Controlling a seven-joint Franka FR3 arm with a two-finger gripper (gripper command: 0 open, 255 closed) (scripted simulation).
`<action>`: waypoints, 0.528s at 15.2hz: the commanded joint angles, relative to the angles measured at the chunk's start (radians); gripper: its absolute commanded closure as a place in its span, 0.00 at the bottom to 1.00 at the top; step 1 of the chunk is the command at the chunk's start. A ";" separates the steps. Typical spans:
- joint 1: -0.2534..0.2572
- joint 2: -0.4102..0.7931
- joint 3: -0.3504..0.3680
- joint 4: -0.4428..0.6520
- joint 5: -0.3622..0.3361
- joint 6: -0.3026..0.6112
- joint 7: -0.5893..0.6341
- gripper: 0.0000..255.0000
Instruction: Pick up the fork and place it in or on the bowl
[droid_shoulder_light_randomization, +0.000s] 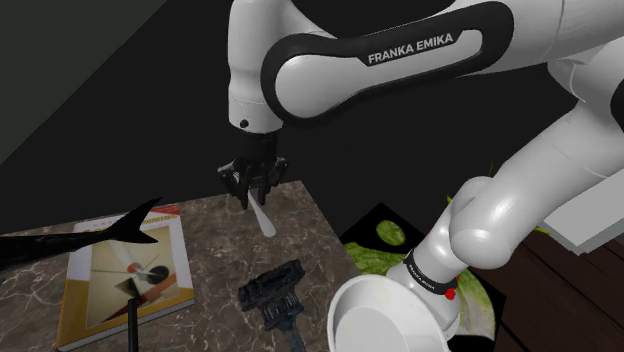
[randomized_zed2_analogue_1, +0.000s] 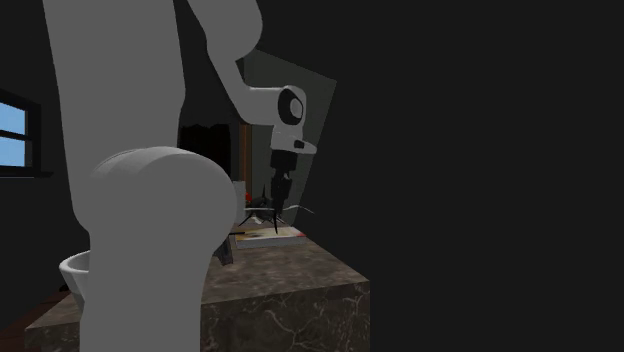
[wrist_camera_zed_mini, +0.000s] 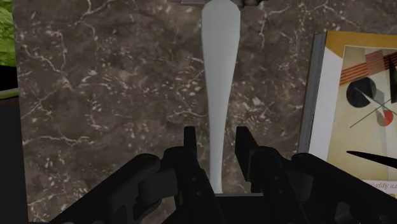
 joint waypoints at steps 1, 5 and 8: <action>-0.001 -0.011 -0.003 0.020 0.002 -0.030 0.000 1.00; -0.002 -0.028 -0.009 0.058 0.005 -0.085 0.001 1.00; 0.015 -0.105 -0.006 -0.009 0.044 -0.088 -0.001 1.00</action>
